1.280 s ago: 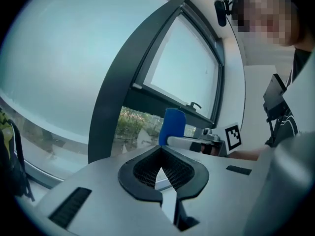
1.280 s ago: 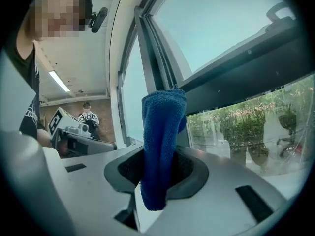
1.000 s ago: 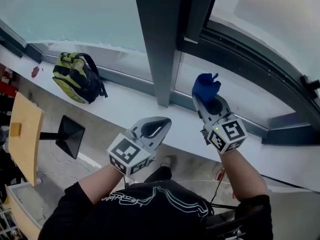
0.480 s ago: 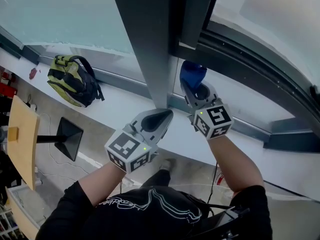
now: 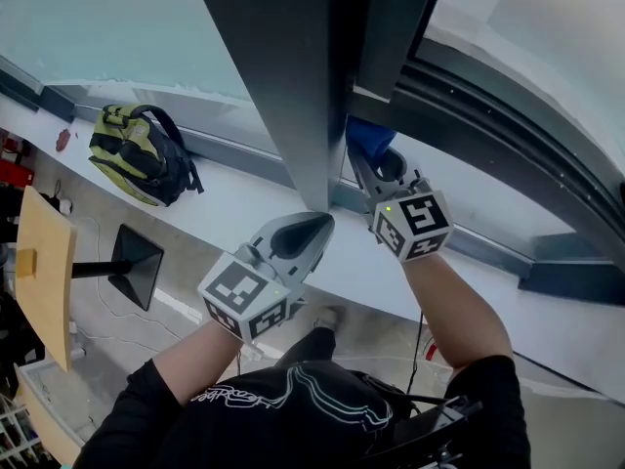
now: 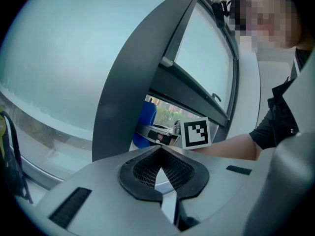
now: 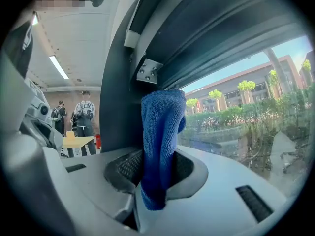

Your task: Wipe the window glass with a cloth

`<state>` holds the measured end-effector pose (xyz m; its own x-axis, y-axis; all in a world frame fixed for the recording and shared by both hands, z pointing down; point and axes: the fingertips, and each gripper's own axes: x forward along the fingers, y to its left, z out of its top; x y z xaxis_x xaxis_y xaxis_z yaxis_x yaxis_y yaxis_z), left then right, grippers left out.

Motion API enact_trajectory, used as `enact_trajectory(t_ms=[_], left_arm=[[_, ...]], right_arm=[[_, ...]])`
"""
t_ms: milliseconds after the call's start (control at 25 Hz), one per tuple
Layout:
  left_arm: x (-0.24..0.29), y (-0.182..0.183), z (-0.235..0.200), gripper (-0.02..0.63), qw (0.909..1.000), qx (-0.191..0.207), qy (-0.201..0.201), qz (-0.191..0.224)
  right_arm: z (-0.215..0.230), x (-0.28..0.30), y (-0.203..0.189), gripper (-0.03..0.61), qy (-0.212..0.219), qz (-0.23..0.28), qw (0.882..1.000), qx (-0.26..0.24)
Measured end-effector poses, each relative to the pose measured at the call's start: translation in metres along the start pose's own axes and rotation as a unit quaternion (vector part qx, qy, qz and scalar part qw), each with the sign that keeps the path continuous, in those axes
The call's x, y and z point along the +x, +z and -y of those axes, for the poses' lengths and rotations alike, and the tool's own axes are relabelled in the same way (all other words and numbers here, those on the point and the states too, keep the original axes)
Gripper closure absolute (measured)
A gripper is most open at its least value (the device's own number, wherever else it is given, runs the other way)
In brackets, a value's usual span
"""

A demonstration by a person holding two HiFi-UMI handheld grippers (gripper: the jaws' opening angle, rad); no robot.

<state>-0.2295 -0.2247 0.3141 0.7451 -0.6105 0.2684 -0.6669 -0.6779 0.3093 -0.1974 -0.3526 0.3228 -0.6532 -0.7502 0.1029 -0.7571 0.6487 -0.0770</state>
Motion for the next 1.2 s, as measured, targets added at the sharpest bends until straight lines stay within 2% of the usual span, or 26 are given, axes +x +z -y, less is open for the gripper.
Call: enact_trajectory(t_ms=[240, 520, 920, 1200], left_arm=[[0.005, -0.005, -0.004, 0.609, 1.0, 0.004, 0.0, -0.003], [0.029, -0.012, 0.014, 0.609, 0.9999, -0.001, -0.007, -0.01], [0.086, -0.031, 0.072, 0.609, 0.9994, -0.003, -0.019, -0.029], [0.125, -0.045, 0.128, 0.609, 0.9986, -0.007, -0.027, -0.045]], right_arm=[[0.014, -0.005, 0.003, 0.486, -0.017, 0.008, 1.0, 0.0], [0.044, -0.046, 0.001, 0.486, -0.039, 0.008, 0.999, -0.007], [0.115, -0.137, -0.017, 0.486, -0.085, 0.007, 0.996, -0.003], [0.181, -0.228, -0.031, 0.486, -0.134, 0.0, 0.991, 0.0]])
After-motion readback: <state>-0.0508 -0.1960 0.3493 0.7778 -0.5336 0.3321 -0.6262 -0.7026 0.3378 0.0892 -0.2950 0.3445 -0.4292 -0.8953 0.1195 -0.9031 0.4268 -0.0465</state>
